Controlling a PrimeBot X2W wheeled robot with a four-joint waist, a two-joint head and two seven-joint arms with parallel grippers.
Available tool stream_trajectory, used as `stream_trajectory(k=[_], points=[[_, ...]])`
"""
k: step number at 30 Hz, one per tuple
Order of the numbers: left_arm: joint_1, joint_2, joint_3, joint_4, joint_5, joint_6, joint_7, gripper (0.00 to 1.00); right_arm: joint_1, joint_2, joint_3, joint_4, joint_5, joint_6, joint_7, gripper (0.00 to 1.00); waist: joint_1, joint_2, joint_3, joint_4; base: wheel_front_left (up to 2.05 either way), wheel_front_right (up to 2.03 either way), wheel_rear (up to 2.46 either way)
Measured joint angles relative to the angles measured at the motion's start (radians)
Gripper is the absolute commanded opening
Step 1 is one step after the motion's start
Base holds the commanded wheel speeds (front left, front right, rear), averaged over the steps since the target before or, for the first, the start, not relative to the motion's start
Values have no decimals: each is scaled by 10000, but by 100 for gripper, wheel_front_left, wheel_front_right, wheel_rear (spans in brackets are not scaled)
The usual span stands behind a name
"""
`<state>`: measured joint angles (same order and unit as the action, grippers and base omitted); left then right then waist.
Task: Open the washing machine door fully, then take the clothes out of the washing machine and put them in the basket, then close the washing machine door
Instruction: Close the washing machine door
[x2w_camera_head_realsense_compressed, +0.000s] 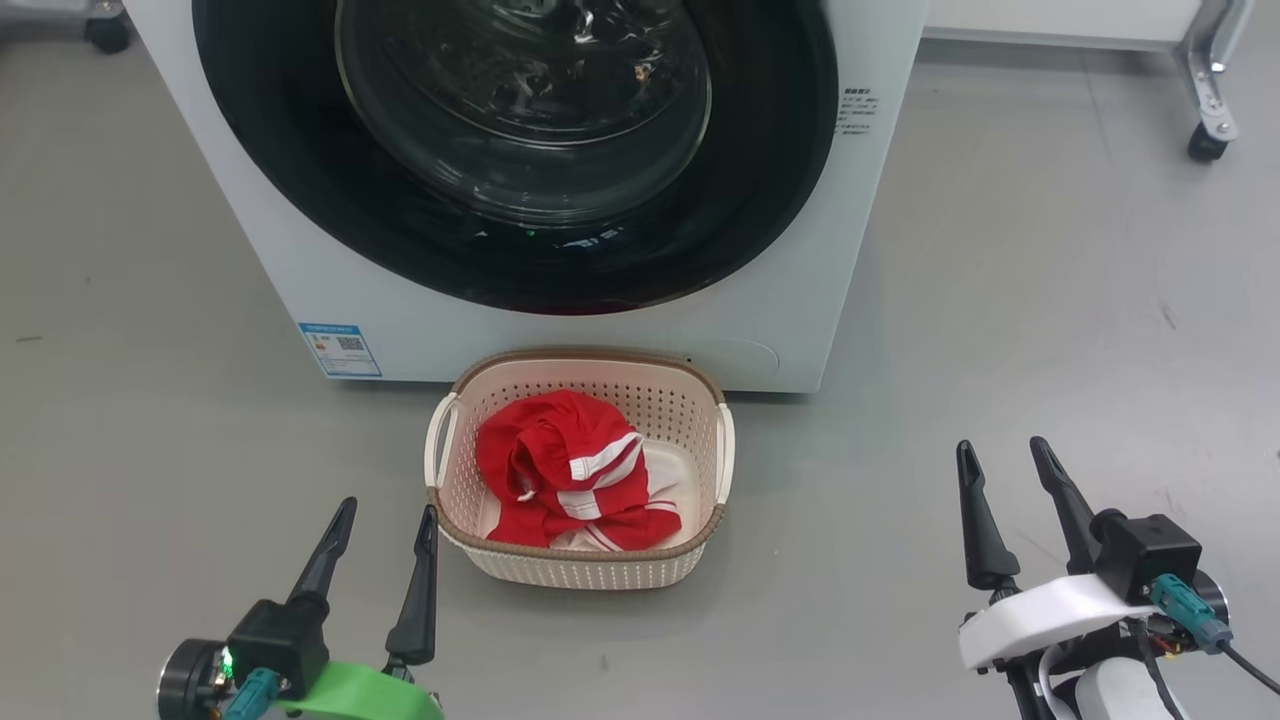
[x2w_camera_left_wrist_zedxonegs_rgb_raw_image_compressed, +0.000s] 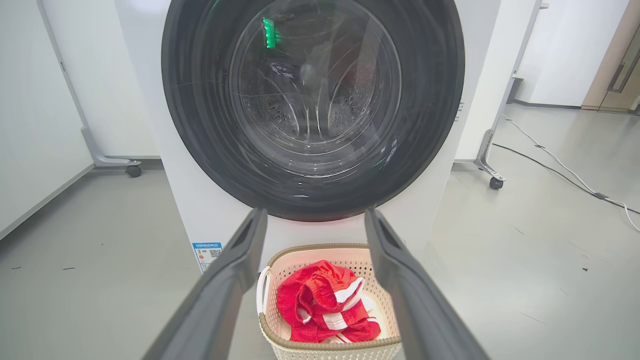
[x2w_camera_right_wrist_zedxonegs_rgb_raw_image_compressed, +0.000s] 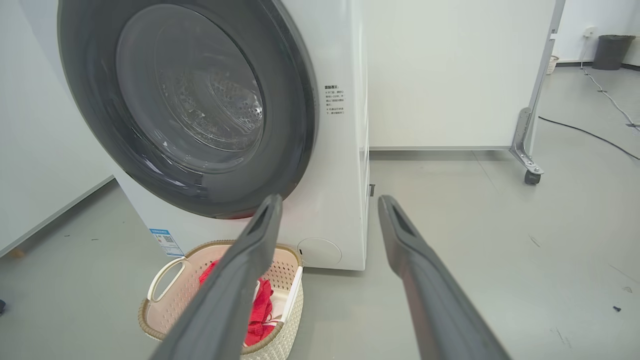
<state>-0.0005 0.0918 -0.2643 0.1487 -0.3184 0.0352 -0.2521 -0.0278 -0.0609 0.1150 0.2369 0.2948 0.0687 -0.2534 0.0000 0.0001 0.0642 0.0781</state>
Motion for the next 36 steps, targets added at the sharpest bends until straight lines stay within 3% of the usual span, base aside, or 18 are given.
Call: stream_trajectory(k=[36], points=[[492,167,-128,-330,-58,35,132,100,1211,82,148,-1009,-88,-276,0,100,0,0,-655,-355,0,0,0]])
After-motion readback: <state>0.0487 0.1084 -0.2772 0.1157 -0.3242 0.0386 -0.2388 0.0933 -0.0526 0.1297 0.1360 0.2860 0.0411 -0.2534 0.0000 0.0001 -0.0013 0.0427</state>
